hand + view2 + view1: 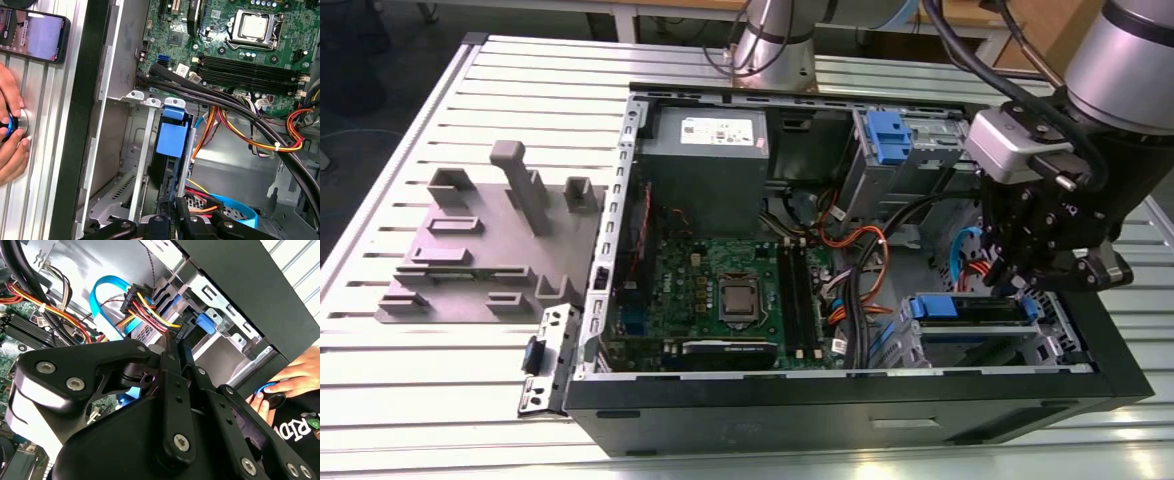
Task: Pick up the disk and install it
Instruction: 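Insert the first disk wire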
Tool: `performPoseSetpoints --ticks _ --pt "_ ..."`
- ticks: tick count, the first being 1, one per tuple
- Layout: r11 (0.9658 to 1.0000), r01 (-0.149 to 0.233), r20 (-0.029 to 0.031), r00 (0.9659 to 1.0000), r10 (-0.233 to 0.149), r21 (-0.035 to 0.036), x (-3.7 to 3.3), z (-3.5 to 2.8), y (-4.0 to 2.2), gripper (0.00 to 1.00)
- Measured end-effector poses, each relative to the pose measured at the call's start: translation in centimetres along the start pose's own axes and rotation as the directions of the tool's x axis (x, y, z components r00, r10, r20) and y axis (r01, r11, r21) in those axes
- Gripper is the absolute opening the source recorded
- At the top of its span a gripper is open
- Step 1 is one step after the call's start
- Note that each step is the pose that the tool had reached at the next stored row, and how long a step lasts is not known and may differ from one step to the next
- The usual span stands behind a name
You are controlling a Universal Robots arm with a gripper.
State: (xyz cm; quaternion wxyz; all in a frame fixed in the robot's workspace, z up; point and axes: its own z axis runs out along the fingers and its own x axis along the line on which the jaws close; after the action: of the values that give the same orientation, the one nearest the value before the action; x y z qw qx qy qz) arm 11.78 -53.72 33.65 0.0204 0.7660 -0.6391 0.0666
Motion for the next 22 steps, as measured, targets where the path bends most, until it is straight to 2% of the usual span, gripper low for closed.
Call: performPoseSetpoints --ticks 5,12,14,17,18,22 --pt "1.0 -0.002 0.0087 1.0 0.001 0.006 0.19 0.0 0.36 0.17" --pt "0.9998 -0.016 0.0283 0.9995 0.016 0.0085 0.5 0.16 0.49 0.17" --pt "0.9998 -0.018 0.0371 0.9992 0.017 0.0097 0.72 0.19 0.53 0.17" --pt "0.9997 -0.02 0.0571 0.9982 0.019 0.0129 1.04 0.23 0.59 0.17" --pt "0.9997 -0.02 0.0597 0.998 0.019 0.0133 1.07 0.24 0.59 0.17" --pt "0.9997 -0.02 0.0613 0.9979 0.019 0.0134 1.13 0.25 0.61 0.17"
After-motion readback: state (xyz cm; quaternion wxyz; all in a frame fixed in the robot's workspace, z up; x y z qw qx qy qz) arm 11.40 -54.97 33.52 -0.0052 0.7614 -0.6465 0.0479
